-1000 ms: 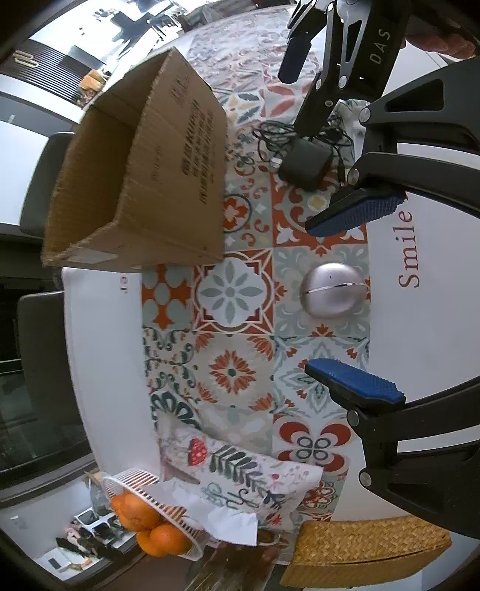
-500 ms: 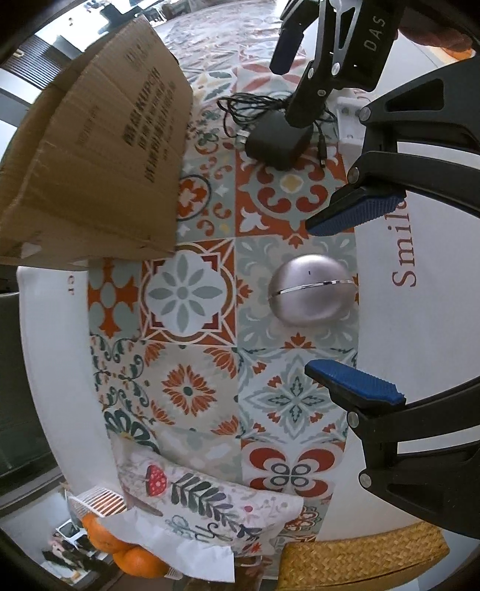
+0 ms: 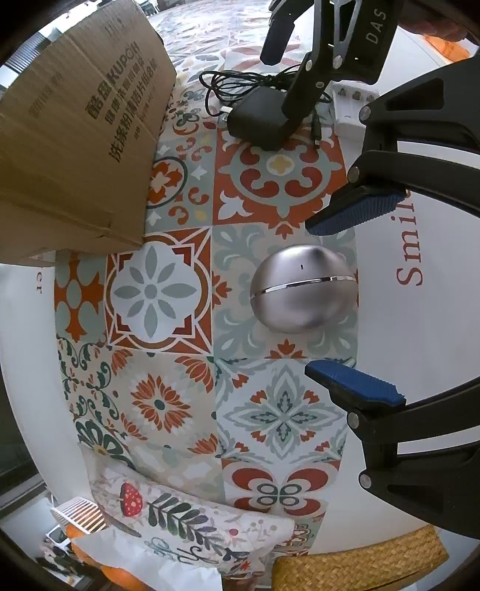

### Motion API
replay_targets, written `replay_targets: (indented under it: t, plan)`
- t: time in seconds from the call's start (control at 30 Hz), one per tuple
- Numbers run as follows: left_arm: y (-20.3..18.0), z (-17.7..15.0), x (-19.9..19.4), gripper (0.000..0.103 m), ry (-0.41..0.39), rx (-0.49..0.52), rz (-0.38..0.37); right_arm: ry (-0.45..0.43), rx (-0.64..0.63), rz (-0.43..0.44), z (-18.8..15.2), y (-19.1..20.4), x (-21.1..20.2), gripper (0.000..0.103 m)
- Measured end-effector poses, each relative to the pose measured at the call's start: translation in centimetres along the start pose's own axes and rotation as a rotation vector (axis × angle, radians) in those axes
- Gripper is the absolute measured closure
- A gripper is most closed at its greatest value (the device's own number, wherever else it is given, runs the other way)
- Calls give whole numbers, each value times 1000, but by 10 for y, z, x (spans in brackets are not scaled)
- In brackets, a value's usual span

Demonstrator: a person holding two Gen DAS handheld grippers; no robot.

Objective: Organize rigid objects
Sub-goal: 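Move the left gripper to the silver ball while the right gripper approaches the black adapter, then close the left gripper on the silver ball while the right gripper grasps the black adapter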

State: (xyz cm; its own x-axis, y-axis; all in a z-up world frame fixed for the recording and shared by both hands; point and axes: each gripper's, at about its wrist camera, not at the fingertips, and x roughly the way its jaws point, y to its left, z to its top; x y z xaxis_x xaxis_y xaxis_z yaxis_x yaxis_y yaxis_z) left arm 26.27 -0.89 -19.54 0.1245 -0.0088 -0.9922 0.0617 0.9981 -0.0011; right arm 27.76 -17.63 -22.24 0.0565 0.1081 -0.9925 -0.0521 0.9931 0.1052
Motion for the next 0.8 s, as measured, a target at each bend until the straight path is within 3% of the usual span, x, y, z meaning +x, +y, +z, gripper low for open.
replay_targets:
  t: [0.57, 0.8]
  plan:
    - [10, 8, 29, 33, 57, -24, -10, 37, -37, 27, 20, 13, 40, 14]
    - [13, 10, 39, 33, 54, -24, -8, -9, -25, 11, 18, 13, 39, 20]
